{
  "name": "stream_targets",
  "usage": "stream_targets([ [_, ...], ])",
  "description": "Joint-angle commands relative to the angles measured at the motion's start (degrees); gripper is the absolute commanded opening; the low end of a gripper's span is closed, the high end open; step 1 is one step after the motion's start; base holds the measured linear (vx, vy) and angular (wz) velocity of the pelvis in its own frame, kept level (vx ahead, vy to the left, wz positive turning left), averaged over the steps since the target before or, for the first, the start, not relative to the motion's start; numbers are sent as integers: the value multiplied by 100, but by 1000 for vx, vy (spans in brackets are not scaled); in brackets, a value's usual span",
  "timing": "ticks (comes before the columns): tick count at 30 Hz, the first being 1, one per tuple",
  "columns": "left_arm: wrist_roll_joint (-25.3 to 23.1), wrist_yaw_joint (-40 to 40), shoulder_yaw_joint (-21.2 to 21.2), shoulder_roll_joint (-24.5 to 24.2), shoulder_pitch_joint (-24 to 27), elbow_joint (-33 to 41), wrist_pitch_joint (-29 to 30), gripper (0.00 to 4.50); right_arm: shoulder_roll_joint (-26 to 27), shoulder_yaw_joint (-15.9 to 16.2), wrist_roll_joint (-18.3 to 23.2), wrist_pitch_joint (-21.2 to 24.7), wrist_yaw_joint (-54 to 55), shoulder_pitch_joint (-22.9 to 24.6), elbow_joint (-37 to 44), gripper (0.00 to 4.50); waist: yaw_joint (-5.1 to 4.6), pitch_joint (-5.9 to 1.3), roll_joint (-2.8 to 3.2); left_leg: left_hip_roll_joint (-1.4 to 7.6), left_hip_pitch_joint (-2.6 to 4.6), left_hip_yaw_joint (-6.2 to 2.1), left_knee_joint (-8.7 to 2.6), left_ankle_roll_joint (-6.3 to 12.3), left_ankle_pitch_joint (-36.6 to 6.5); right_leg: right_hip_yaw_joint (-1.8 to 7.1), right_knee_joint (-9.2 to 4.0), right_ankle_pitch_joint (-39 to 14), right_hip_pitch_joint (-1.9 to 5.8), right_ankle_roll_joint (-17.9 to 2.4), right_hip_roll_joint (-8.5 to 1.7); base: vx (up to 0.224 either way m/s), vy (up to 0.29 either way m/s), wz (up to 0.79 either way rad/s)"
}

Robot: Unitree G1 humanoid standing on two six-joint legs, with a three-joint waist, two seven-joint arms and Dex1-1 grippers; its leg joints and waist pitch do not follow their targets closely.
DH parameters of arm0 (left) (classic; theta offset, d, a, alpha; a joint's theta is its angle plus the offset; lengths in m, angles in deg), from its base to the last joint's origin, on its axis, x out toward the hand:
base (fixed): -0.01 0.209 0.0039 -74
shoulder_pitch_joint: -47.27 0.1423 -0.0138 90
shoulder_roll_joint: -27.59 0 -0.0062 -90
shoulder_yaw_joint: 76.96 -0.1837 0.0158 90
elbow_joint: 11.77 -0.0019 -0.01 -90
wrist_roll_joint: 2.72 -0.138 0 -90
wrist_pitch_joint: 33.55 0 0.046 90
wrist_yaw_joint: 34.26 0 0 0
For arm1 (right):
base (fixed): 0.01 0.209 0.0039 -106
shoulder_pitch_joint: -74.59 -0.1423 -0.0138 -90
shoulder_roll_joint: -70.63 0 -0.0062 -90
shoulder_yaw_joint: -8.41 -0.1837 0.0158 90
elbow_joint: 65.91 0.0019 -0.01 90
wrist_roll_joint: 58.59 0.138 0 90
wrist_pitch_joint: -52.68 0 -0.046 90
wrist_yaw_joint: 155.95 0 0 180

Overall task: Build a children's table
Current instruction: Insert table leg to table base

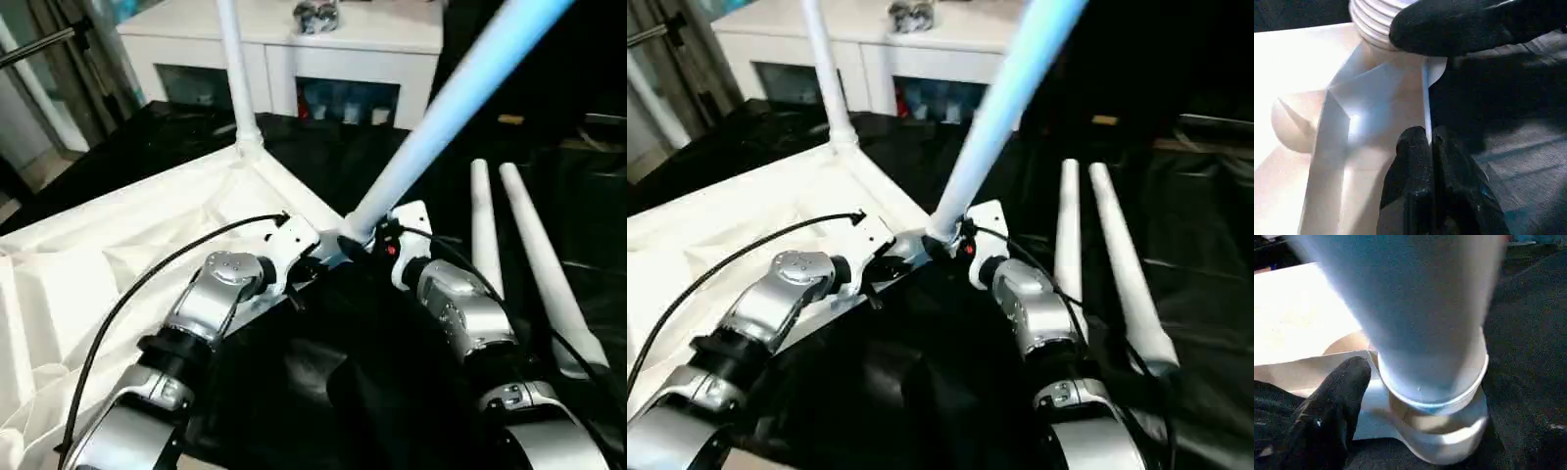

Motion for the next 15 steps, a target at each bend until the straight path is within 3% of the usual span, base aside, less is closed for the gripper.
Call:
stream_targets([
  [1,72,-103,-66,5,10,229,-118,0,52,125,3,78,-36,122,181,390,24,-451,-44,86,-6,24,-253,561,-481,254,-213,-472,357,-1443,-289,54,-13,-1],
  [7,66,-207,-95,-88,93,387,-70,0,9,69,14,98,-47,176,350,390,50,-442,-16,85,16,26,-248,548,-688,254,-188,-474,361,-1476,-273,0,0,0],
  [11,46,-237,-101,-125,145,454,-64,0,-16,66,27,146,-56,244,508,390,49,-439,-41,84,24,29,-253,459,-794,262,-206,-690,368,-1406,-273,0,0,0],
  [15,29,-273,-133,-186,204,511,-95,0,-15,173,-13,219,-112,489,787,390,62,-443,-40,88,15,25,-244,476,-695,266,-181,-568,374,-1398,-267,0,0,0],
])
